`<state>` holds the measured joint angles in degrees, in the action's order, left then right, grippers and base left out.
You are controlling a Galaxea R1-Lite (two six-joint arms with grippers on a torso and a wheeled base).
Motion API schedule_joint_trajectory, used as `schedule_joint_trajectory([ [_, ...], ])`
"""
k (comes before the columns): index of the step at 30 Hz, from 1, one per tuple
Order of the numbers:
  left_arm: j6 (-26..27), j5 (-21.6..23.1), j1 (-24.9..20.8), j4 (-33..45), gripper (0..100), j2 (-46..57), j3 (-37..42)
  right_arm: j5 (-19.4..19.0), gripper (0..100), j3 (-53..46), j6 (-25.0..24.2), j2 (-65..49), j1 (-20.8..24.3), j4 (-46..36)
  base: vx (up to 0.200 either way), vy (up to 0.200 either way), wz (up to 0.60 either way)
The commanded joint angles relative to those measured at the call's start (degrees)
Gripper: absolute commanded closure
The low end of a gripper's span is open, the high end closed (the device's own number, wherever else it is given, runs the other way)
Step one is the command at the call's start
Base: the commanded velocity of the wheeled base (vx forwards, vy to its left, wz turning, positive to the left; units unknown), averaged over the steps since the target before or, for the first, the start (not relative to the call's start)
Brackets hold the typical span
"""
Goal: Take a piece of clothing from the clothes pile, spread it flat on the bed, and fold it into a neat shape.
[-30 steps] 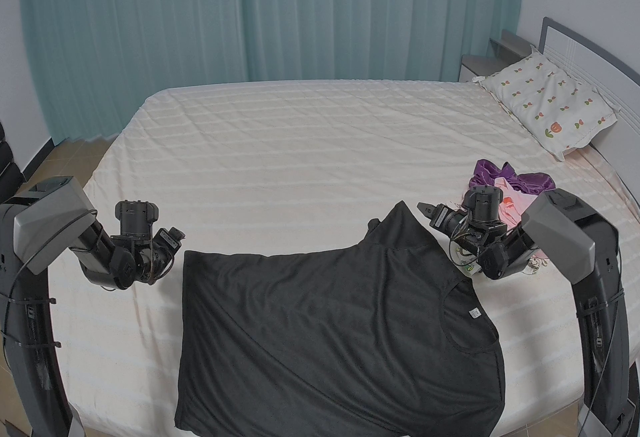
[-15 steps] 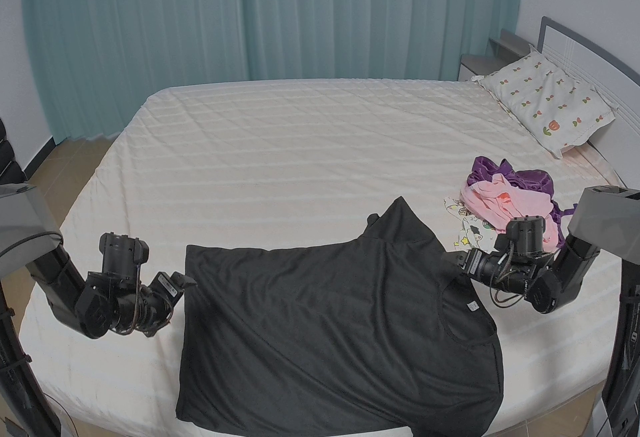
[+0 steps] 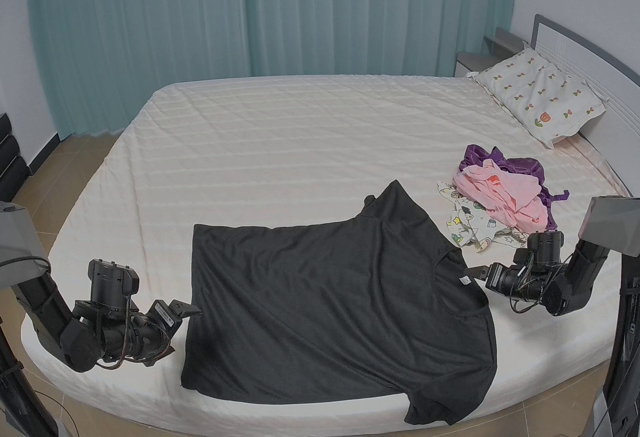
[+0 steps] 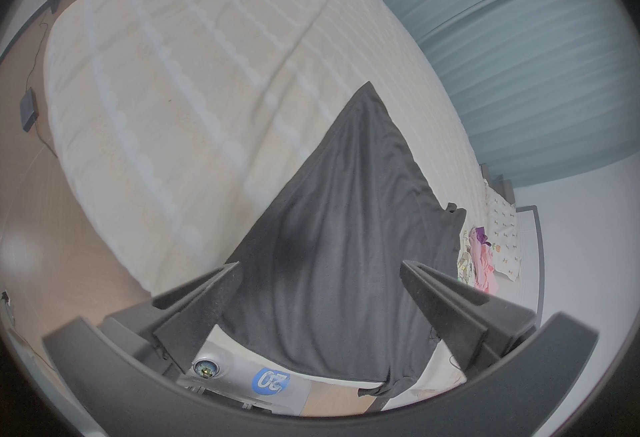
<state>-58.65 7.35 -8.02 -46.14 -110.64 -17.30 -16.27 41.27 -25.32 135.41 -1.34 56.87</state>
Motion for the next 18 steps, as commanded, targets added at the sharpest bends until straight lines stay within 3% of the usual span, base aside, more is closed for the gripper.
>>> schedule_joint_trajectory([
  [1, 0.03, 0.12, -0.15, -0.18, 0, -1.51, 0.78, 0.01, 0, 4.97, 0.1, 6.35, -0.15, -0.53, 0.0, 0.0, 0.0],
  [10, 0.03, -0.14, -0.5, -3.43, 0, -3.44, 0.86, -0.34, 0, 12.35, -0.08, 10.05, -0.33, -3.43, 0.0, 0.0, 0.0],
  [11, 0.03, -0.32, -0.59, -3.96, 0, -3.97, 0.86, -0.34, 100, 12.52, -0.08, 10.05, -0.33, -4.13, 0.0, 0.0, 0.0],
  [18, 0.11, -0.41, -0.59, -6.24, 0, -4.85, 1.92, 0.01, 100, 12.17, -0.17, 9.52, -0.86, -4.49, 0.0, 0.0, 0.0],
])
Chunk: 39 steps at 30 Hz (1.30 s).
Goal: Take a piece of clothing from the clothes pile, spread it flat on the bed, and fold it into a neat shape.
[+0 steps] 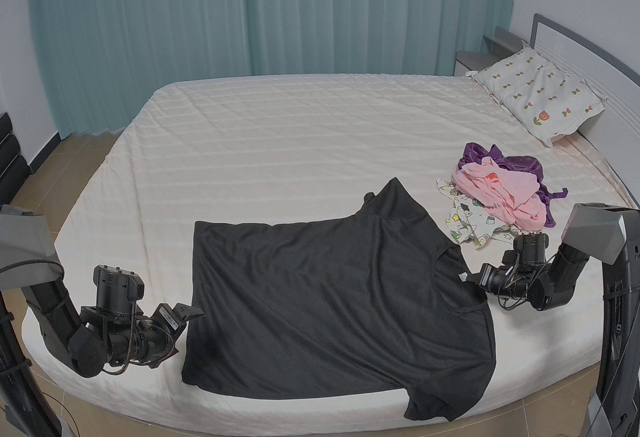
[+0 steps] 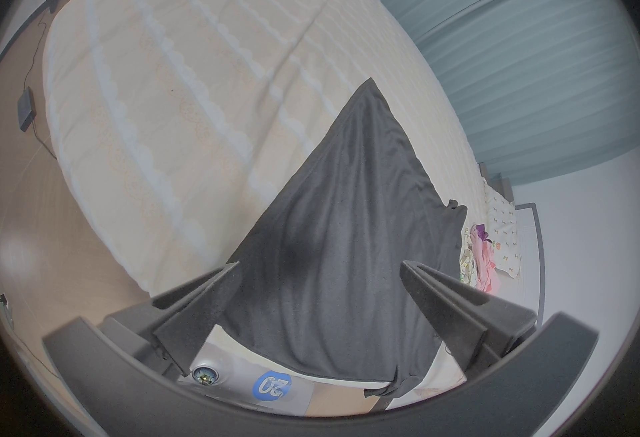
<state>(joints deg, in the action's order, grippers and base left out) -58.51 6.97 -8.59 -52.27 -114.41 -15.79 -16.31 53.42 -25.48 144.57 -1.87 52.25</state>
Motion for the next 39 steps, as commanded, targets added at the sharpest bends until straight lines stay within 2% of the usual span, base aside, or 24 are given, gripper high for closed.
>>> schedule_joint_trajectory([
  [1, -0.02, -0.03, -0.02, -0.2, 0, -1.08, 0.49, 0.05, 100, -0.16, -0.1, 0.28, -0.77, 0.4, 0.0, 0.0, 0.0],
  [13, 0.07, -0.12, -0.46, -0.11, 0, -1.08, 0.67, 0.31, 100, -0.86, -0.19, -0.69, -3.14, 0.75, 0.0, 0.0, 0.0],
  [14, 0.07, -0.12, -0.46, -0.11, 0, -1.08, 0.67, 0.31, 0, -0.86, -0.19, -0.69, -3.23, 0.75, 0.0, 0.0, 0.0],
  [20, 0.16, -0.29, -0.63, -0.11, 0, -0.99, 1.64, 0.4, 0, -1.39, -0.36, -1.48, -3.76, 0.84, 0.0, 0.0, 0.0],
  [23, 1.56, -0.29, -1.25, -0.02, 0, -1.26, 2.43, 0.05, 0, -4.02, -0.98, -5.44, -4.73, 0.84, 0.0, 0.0, 0.0],
  [30, 2.88, -0.73, -2.92, 0.24, 0, -2.05, 3.04, 0.23, 0, -15.01, -6.95, -12.91, -3.14, 3.12, -0.029, 0.0, 0.0],
  [32, 2.88, -1.44, -3.1, 0.33, 0, -2.31, 3.04, 0.31, 0, -17.38, -8.36, -13.79, -2.71, 4.7, -0.2, 0.0, 0.0],
  [33, 2.88, -3.28, -3.71, 0.07, 0, -3.63, 2.95, 0.58, 0, -20.72, -9.94, -14.4, -1.83, 7.52, -0.2, 0.0, 0.0],
  [36, 2.97, -5.39, -4.5, -0.11, 0, -5.39, 2.87, 2.6, 0, -24.33, -10.82, -14.14, -0.68, 11.47, -0.2, 0.0, 0.0],
  [37, 2.97, -7.68, -5.82, -0.2, 0, -7.41, 2.87, 5.59, 0, -26.88, -11.35, -13.44, 0.02, 15.43, -0.2, 0.0, 0.0],
  [39, 2.97, -9.35, -6.79, -0.2, 0, -8.29, 2.78, 7.26, 0, -28.55, -12.67, -12.56, 1.25, 17.71, -0.2, 0.0, 0.0],
])
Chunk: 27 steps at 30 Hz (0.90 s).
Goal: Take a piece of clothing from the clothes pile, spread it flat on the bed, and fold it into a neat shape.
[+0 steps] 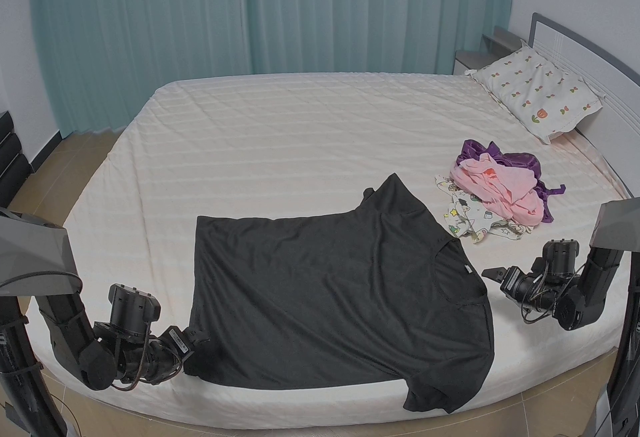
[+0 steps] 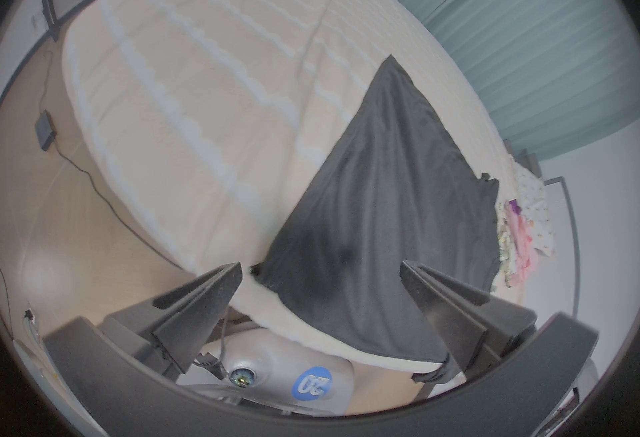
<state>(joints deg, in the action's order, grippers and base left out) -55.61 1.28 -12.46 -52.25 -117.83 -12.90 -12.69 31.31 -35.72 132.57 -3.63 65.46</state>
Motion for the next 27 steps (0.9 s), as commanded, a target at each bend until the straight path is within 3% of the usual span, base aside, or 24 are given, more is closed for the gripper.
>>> schedule_joint_trajectory([
  [1, -0.02, -3.92, -3.1, -0.22, 0, -4.95, -0.11, 3.73, 0, -6.78, -2.78, -0.56, 3.28, 4.76, -0.2, 0.0, 0.0],
  [5, -0.02, -5.41, -3.63, -0.31, 0, -6.18, -0.9, 3.9, 0, -8.63, -7.17, -0.12, 5.21, 7.93, -0.05, 0.0, 0.0],
  [15, -0.46, -9.19, -4.86, -0.05, 0, -9.34, -8.2, 3.9, 0, -9.07, -9.11, 0.67, 6.8, 8.36, 0.0, 0.0, 0.0],
  [19, -0.46, -14.64, -6.17, -0.05, 0, -13.21, -11.36, 3.99, 0, -9.24, -9.98, 0.85, 6.8, 9.95, 0.0, 0.0, 0.0],
  [24, -0.28, -16.4, -7.05, 0.04, 0, -14.79, -13.47, 3.99, 0, -9.86, -9.98, 0.85, 6.8, 10.74, 0.0, 0.0, 0.0],
  [25, -0.28, -16.4, -7.05, 0.13, 100, -14.79, -13.56, 3.99, 0, -9.86, -9.9, 0.85, 6.8, 10.74, 0.0, 0.0, 0.0],
  [27, -0.28, -16.49, -7.14, 0.13, 100, -14.79, -13.65, 4.08, 0, -10.04, -9.81, 0.67, 6.8, 10.74, 0.0, 0.0, 0.0],
])
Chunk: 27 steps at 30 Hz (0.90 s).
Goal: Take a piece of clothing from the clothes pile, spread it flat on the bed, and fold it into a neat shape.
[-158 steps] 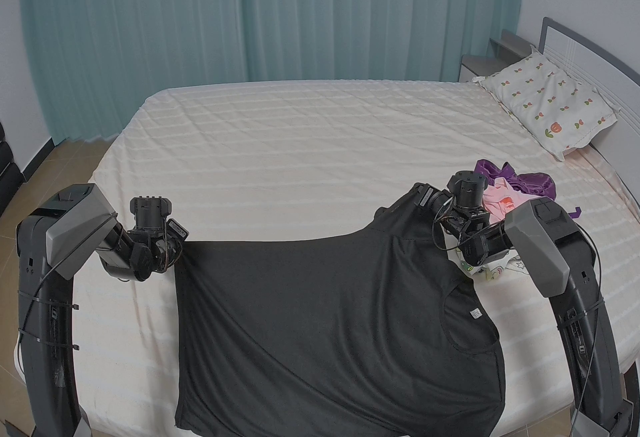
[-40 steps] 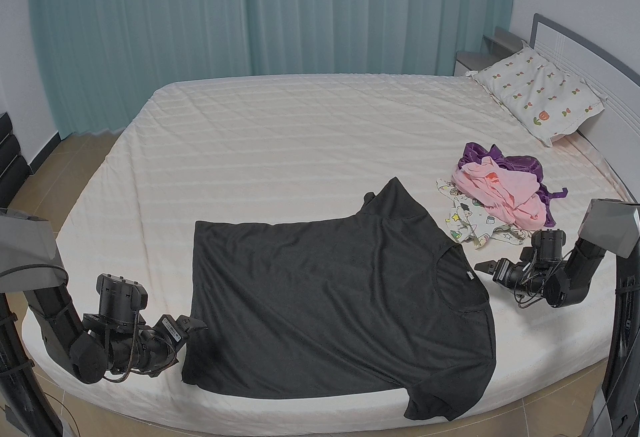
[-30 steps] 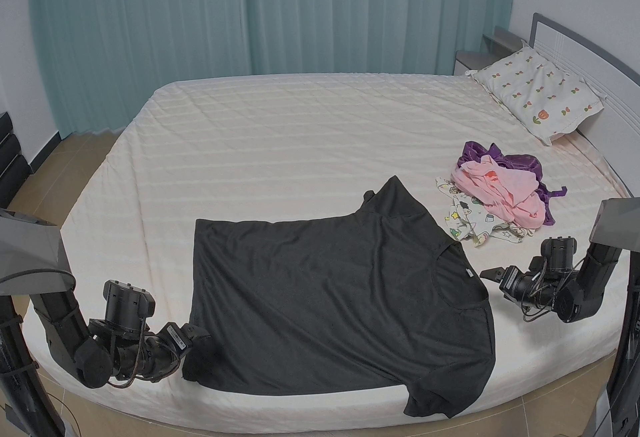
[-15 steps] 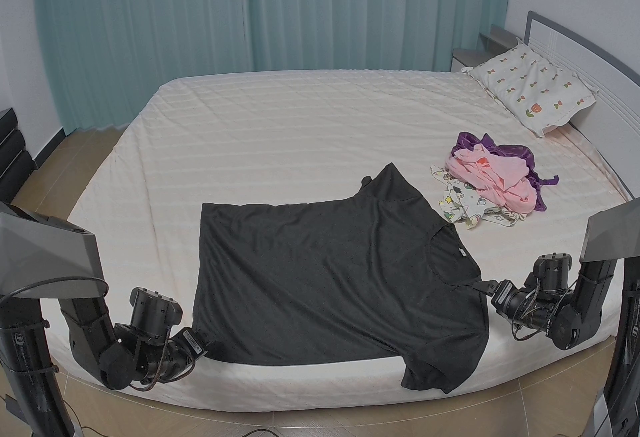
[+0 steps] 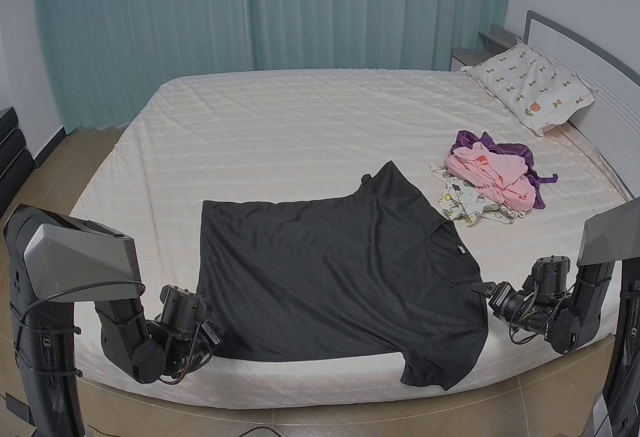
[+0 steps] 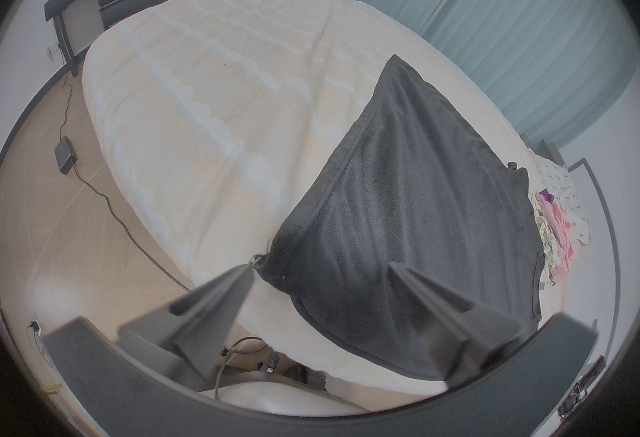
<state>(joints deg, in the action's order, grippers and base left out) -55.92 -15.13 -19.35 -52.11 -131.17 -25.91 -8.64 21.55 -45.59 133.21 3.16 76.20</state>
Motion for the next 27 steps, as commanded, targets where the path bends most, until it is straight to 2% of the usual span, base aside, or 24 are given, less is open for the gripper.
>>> schedule_joint_trajectory([
  [1, -0.07, -0.34, -0.25, 0.08, 100, -1.46, -0.02, 0.03, 0, -0.81, 0.42, -0.14, 0.01, 0.0, 0.0, 0.0, 0.0],
  [5, -0.16, -2.19, -0.08, -0.18, 100, -1.46, 2.79, -0.06, 0, -2.92, 2.97, -0.32, -0.17, 0.0, 0.0, 0.0, 0.0],
  [10, -0.33, -2.19, 0.89, -0.36, 100, -0.75, 6.48, -0.15, 0, -4.41, 6.83, 0.12, -0.7, -0.09, 0.0, 0.0, 0.0],
  [18, -0.24, -1.75, 2.03, -0.36, 100, -0.84, 7.01, -0.15, 0, -5.73, 11.4, 1.88, -1.49, -0.53, 0.0, 0.0, 0.0],
  [27, -0.16, -1.48, 2.03, -3.08, 100, -1.19, 8.15, -0.85, 0, -2.74, 11.75, 3.64, -0.52, -0.09, 0.0, 0.0, 0.0],
])
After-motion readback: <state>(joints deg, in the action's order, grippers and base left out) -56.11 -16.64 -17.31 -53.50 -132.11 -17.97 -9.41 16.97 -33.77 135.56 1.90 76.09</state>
